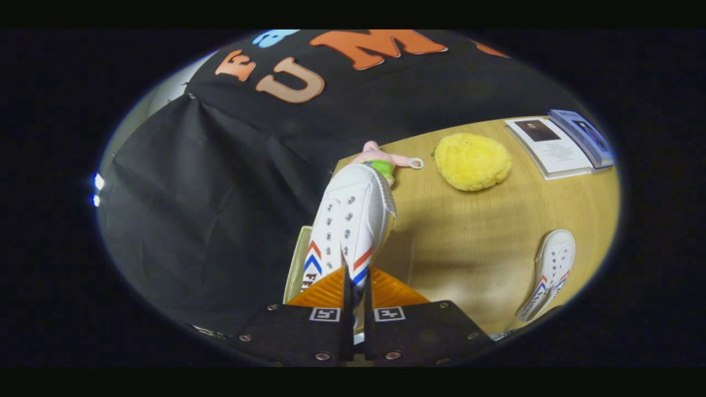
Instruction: Open the storage box then place both shoes into the box .Put the left shoe in first, then the right shoe, with the right side of both shoes facing outward in a uniform manner.
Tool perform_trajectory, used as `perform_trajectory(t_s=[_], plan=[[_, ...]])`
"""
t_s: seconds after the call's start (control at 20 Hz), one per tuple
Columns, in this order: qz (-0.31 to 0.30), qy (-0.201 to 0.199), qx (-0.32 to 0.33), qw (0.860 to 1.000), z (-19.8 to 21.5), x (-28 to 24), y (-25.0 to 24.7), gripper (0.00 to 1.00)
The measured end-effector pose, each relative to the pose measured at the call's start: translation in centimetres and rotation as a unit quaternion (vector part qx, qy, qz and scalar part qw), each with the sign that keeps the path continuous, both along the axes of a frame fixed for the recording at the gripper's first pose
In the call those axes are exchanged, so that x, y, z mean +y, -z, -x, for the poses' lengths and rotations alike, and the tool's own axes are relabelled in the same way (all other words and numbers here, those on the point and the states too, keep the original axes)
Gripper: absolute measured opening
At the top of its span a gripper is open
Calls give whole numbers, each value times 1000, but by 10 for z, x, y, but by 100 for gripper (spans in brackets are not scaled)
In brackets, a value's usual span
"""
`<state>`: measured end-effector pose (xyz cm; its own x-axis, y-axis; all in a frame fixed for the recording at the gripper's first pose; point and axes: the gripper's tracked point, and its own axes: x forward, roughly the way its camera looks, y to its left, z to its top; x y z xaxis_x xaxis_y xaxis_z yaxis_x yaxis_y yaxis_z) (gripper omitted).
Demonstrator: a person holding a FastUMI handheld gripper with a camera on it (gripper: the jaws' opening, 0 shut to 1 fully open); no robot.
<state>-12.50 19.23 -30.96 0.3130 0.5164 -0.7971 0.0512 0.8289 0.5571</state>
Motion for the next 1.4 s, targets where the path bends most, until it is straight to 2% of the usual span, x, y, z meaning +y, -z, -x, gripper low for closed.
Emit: perform_trajectory(t_s=[0.3,0.55,0.75,0.85,1.05,1.25,1.4], plan=[[7,-81,16,997,12,63,37,8],[54,-141,7,989,31,77,49,8],[53,-173,19,983,49,79,55,8],[14,-164,21,986,51,89,43,6],[31,-127,9,991,36,66,44,2],[22,-75,0,997,28,32,33,18],[45,-31,-12,998,25,-15,30,32]])
